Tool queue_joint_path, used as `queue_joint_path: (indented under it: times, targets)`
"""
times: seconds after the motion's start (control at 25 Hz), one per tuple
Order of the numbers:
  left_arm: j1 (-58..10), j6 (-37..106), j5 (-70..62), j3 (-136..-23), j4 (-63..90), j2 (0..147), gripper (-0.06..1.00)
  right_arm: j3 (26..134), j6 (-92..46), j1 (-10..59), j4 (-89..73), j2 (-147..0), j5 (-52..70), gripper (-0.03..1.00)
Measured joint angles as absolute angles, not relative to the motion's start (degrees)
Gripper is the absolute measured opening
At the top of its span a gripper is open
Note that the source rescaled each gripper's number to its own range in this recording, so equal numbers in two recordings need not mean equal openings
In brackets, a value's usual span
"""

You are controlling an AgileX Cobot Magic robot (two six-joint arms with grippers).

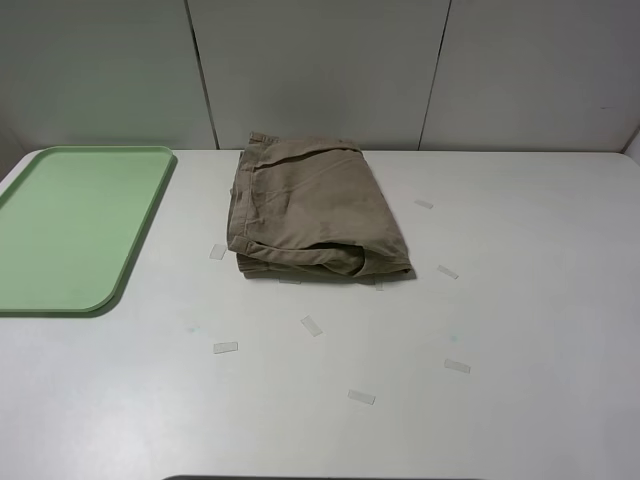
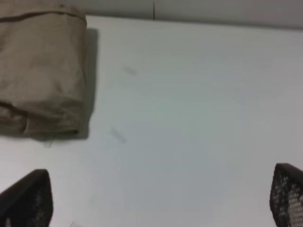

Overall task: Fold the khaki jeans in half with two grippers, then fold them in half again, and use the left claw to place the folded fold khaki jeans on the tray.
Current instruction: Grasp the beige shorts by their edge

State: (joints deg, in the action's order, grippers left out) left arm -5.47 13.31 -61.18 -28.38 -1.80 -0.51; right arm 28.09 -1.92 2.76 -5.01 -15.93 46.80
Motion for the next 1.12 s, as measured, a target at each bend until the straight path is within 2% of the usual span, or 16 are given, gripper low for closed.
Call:
queue_joint_path:
  times: [0.4,1.12]
  targets:
    - [-5.47,13.31,-61.18,-28.38,-1.8,-0.51,0.92,29.48,-0.73,2.89,-1.0,-15.93,57.77,1.0]
    - [-5.47,13.31,-61.18,-28.38,-1.8,-0.51,0.92,28.57,0.0,2.89,1.37,0.25,58.1,1.0]
